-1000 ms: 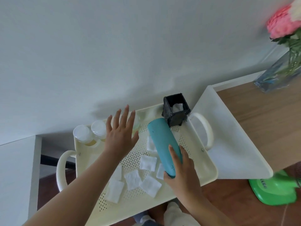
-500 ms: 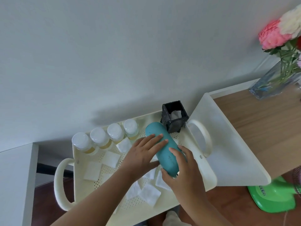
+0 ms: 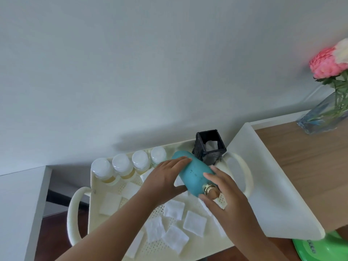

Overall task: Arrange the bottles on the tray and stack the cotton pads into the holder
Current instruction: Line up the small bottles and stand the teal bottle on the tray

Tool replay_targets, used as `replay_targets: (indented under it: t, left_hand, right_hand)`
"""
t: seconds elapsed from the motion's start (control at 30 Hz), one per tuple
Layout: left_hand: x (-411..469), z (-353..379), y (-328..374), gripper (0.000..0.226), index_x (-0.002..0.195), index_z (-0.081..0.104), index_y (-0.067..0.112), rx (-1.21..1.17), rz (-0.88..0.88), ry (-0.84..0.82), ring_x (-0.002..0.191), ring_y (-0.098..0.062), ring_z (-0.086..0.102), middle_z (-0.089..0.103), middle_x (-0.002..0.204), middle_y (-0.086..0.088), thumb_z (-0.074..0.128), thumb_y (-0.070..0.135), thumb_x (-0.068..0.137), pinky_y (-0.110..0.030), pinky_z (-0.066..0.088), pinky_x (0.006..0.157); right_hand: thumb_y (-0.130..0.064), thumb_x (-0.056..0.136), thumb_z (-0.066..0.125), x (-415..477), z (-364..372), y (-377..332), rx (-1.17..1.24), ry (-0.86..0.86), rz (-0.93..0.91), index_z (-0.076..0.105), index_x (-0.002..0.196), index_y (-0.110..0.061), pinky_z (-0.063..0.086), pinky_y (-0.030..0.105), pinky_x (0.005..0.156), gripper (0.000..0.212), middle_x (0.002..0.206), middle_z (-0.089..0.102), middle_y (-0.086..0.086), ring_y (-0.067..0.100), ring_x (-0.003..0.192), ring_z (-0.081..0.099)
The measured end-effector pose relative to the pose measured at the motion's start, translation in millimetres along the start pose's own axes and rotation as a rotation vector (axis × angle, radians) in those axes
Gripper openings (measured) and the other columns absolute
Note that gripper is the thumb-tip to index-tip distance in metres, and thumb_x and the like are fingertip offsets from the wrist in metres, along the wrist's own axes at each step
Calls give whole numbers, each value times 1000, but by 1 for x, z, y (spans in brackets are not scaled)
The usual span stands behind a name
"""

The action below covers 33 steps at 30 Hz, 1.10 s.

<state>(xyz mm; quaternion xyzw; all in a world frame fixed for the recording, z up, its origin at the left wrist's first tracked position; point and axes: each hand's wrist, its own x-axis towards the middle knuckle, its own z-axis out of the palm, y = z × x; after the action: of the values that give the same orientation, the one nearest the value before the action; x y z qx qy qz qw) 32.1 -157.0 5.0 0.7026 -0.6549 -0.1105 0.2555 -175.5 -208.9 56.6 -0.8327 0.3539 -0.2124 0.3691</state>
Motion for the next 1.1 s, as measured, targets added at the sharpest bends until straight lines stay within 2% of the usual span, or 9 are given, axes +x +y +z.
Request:
replay_targets:
  t: [0.13, 0.2, 0.3, 0.4, 0.5, 0.63, 0.87, 1.03, 1.1]
  left_hand:
    - [9, -11, 3, 75, 142, 43, 22, 1, -32, 39, 127, -17, 49, 53, 141, 4, 76, 42, 78, -22, 24, 108]
    - [12, -20, 4, 75, 142, 43, 26, -28, -41, 51, 125, -13, 51, 55, 140, 7, 77, 42, 77, -20, 27, 106]
    - [21, -36, 4, 76, 141, 43, 29, -135, -93, 54, 119, -9, 55, 59, 136, 7, 79, 40, 76, -17, 36, 97]
    - [33, -50, 2, 72, 142, 43, 27, -201, -162, 46, 119, -10, 57, 60, 135, 5, 78, 32, 79, -26, 46, 99]
    - [44, -60, 0, 67, 141, 46, 21, -244, -197, 46, 119, -10, 59, 63, 132, 1, 76, 24, 81, -35, 49, 101]
    - [50, -65, -4, 65, 139, 47, 17, -306, -248, 47, 119, -9, 59, 63, 131, 0, 77, 19, 82, -33, 50, 100]
    - [46, -68, -7, 71, 139, 46, 20, -340, -275, 70, 119, -7, 58, 62, 131, 3, 81, 18, 77, -11, 41, 92]
    - [43, -70, -8, 72, 135, 48, 23, -367, -302, 96, 116, -2, 56, 62, 130, 6, 84, 20, 73, -9, 43, 90]
    - [40, -69, -9, 71, 135, 48, 22, -366, -318, 113, 116, -3, 57, 62, 129, 6, 84, 20, 73, -15, 46, 94]
  right_hand:
    - [-42, 80, 66, 25, -6, -7, 2, 45, -27, 61, 124, -25, 52, 28, 93, 47, 132, 54, -13, 4, 111, 56]
    - [-38, 80, 70, 40, -7, -11, 16, 54, -17, 61, 123, -23, 54, 32, 91, 46, 131, 57, -9, 6, 113, 57]
    - [-41, 81, 72, 68, -13, -17, -45, 43, -18, 62, 120, -30, 54, 24, 79, 42, 110, 65, -12, 7, 97, 63]
    - [-46, 80, 71, 98, -20, -24, -69, -2, -4, 63, 112, -33, 51, 25, 69, 35, 93, 66, -13, 9, 82, 62]
    - [-47, 80, 71, 122, -22, -27, -56, -39, 5, 62, 99, -29, 53, 37, 71, 28, 88, 68, -7, 18, 81, 63]
    - [-48, 82, 67, 143, -18, -27, -9, -115, 11, 61, 98, -31, 54, 45, 75, 24, 93, 68, -8, 19, 84, 63]
    - [-48, 84, 65, 158, -11, -24, 95, -272, 6, 59, 104, -40, 57, 42, 81, 22, 101, 68, -20, 3, 93, 63]
    - [-39, 86, 67, 166, -11, -26, 153, -386, -6, 61, 107, -42, 56, 38, 88, 22, 106, 68, -19, 3, 98, 64]
    - [-37, 87, 67, 168, -10, -27, 170, -417, -14, 61, 108, -43, 56, 35, 88, 23, 106, 68, -22, 0, 98, 64]
